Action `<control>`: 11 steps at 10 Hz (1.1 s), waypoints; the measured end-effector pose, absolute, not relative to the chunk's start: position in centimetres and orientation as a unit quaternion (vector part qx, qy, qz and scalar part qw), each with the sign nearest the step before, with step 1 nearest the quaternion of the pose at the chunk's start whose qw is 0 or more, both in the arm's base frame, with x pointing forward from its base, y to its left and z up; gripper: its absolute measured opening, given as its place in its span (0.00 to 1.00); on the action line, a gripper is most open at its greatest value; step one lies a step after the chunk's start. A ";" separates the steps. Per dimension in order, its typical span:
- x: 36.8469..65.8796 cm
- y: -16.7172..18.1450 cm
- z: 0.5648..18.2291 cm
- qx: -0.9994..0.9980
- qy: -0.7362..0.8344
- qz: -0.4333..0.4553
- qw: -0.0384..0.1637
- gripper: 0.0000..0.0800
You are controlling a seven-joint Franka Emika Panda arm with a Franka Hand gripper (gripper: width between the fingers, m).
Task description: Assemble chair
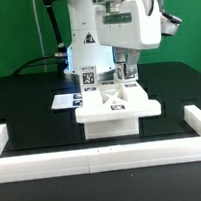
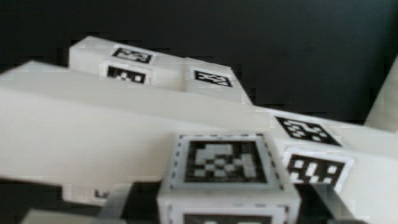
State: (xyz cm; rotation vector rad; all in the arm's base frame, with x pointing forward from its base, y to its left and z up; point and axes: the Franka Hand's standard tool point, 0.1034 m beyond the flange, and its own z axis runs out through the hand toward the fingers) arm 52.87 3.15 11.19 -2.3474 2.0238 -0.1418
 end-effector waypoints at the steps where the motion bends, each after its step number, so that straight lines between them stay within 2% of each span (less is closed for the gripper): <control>1: 52.9 3.2 11.2 -0.742 0.669 -0.045 0.021 0.36; 3: 52.8 3.2 11.1 -0.738 0.674 -0.045 0.020 0.36; 4: 52.8 3.2 11.1 -0.740 0.671 -0.045 0.020 0.63; 5: 52.8 3.2 11.1 -0.751 0.658 -0.045 0.019 0.63; 6: 52.8 3.1 11.1 -0.763 0.645 -0.046 0.018 0.78; 11: 52.8 3.1 11.1 -0.885 0.463 -0.049 0.006 0.81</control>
Offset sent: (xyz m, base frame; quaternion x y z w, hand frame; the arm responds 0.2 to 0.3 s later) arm 0.0000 0.0000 0.0000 0.0000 0.0000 0.0000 1.0000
